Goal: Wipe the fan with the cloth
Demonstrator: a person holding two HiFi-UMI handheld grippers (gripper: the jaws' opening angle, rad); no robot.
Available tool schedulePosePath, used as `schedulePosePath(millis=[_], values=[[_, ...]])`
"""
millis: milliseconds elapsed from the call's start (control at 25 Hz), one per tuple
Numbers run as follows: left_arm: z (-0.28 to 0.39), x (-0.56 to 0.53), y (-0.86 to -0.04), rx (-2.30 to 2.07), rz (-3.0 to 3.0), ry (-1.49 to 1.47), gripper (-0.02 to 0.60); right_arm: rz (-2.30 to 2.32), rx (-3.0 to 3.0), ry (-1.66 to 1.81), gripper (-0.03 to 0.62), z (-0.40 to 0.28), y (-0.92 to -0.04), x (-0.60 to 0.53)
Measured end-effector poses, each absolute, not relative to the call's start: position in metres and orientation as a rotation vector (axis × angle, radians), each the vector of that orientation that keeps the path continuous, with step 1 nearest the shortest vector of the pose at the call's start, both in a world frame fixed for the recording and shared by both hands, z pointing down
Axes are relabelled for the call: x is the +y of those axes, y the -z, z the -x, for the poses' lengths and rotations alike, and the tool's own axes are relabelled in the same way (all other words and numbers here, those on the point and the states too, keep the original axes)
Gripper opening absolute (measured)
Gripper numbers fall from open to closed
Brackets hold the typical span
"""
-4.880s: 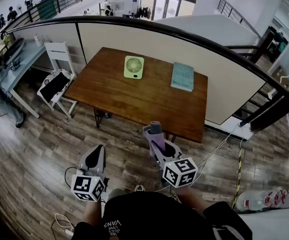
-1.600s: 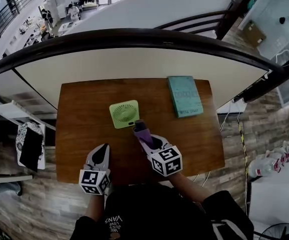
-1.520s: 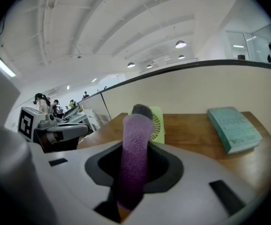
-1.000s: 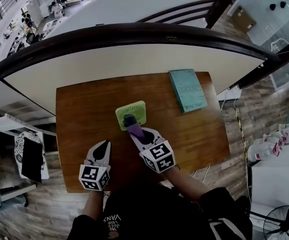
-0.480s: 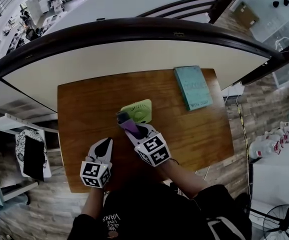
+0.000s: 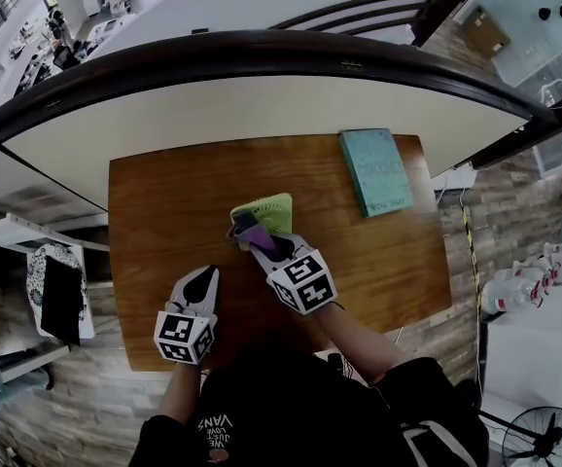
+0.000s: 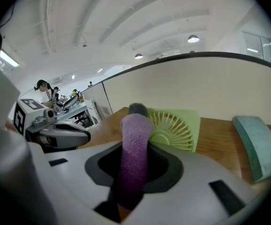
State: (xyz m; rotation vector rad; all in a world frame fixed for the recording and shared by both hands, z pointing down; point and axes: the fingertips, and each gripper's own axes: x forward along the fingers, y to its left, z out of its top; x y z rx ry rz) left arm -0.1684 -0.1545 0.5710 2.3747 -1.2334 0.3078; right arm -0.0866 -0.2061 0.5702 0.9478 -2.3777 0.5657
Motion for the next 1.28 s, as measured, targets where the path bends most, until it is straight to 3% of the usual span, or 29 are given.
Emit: schedulePosePath(millis=[880, 1280], values=[[0.140, -0.156, -0.565, -1.261, -2.342, -0.289, 0.009, -1.230, -2.236, -0.629, 0.098, -0.023, -0.577, -0.234], [0.145, -0.149, -0.562, -1.291, -2.331, -0.279, 0.009, -1.029, -2.373, -0.581, 0.098, 0.040, -0.568, -0.193]])
